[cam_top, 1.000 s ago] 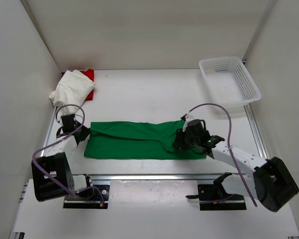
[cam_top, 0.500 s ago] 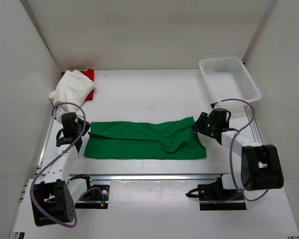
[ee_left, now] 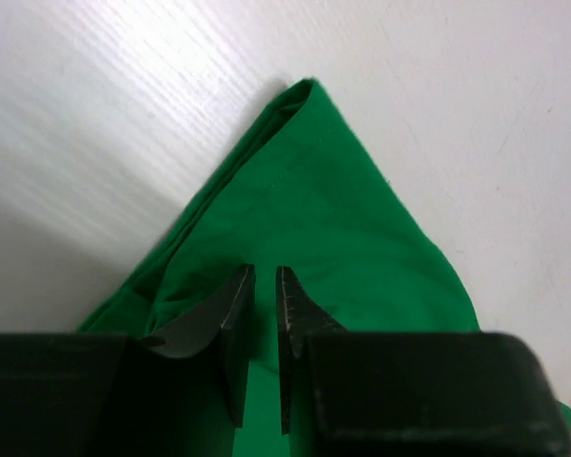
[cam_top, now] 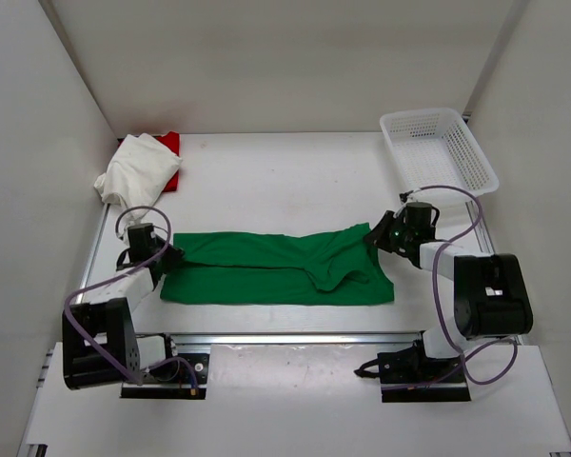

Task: Fold and stack the t-shirts
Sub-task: Fold the other side of the tshirt into a rectangle

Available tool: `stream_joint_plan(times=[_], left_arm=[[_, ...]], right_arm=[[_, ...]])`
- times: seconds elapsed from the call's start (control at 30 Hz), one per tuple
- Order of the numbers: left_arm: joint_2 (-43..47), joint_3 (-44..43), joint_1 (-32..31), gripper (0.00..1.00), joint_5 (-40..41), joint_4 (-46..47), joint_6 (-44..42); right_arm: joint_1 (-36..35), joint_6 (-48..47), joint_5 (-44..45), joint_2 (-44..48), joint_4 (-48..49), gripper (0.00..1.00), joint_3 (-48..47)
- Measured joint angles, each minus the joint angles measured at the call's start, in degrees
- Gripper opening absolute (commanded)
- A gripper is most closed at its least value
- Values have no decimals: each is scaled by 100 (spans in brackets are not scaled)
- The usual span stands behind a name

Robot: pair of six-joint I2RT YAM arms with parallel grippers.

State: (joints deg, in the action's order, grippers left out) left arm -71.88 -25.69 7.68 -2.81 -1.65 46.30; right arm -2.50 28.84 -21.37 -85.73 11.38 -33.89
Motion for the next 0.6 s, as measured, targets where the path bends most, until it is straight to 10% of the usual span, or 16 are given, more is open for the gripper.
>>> stream_joint_plan(times=[0.3, 0.6], left_arm=[[597, 455, 129, 25, -212, -402, -116], [1508, 275, -107, 24, 280, -872, -496]], right_arm=[[214, 2, -90, -103, -35, 0, -487], [328, -103, 223, -101, -428, 28, -859]])
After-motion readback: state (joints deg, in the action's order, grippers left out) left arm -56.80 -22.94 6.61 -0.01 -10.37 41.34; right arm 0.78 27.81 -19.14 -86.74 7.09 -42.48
